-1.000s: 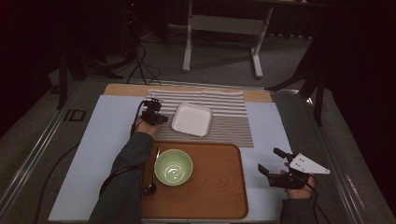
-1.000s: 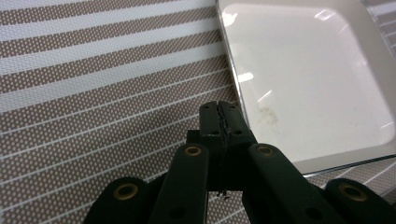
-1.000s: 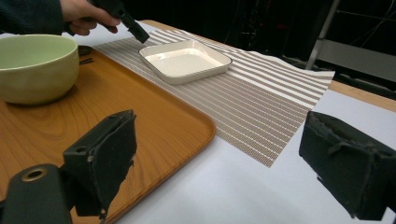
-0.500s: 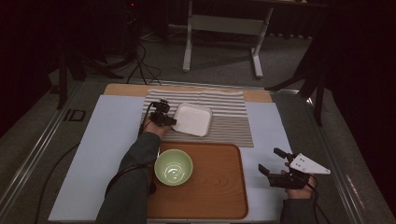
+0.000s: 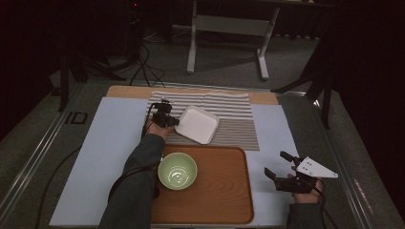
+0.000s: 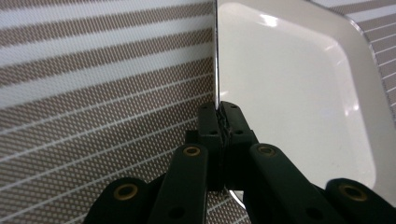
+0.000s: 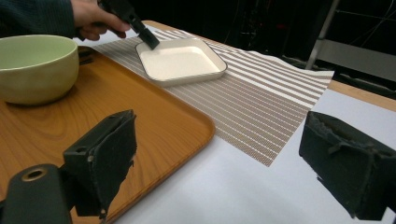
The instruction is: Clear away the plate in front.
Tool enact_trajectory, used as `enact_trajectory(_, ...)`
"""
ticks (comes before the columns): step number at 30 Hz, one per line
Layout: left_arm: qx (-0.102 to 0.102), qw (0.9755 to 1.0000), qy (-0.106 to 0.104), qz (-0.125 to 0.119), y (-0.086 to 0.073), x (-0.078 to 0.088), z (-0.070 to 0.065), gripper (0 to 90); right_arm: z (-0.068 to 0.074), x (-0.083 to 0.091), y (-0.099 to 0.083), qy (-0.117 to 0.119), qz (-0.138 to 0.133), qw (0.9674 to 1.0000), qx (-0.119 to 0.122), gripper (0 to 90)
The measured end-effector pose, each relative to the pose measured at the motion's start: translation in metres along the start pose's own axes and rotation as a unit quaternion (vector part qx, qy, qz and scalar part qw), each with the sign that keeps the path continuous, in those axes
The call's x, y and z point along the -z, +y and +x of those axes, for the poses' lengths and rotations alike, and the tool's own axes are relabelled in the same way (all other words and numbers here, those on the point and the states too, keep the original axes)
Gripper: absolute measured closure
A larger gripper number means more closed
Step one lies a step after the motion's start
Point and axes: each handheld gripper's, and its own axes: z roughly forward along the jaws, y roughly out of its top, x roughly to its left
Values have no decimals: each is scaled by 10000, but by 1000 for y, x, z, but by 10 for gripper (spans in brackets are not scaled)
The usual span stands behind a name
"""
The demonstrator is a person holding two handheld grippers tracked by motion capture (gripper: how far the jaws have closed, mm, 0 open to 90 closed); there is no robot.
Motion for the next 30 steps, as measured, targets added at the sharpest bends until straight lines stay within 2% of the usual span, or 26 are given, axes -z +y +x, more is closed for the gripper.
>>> enact_trajectory(4, -49, 10000, 16, -79, 4, 9, 0, 897, 0, 0, 0, -2, -6, 10000, 2, 107)
enact_trajectory(8, 50, 9996, -80, -256, 7, 20, 2, 898, 0, 0, 0, -6, 1, 10000, 2, 107)
enact_trajectory(13, -44, 9993, -117, -342, 11, 31, 1, 897, 0, 0, 0, -9, -2, 10000, 2, 107)
enact_trajectory(18, -297, 9982, -267, -456, 17, 49, -7, 897, 0, 0, 0, -12, -2, 10000, 3, 107)
enact_trajectory(30, -556, 9957, -402, -621, 23, 79, -13, 896, 0, 1, 0, -16, -6, 10000, 7, 107)
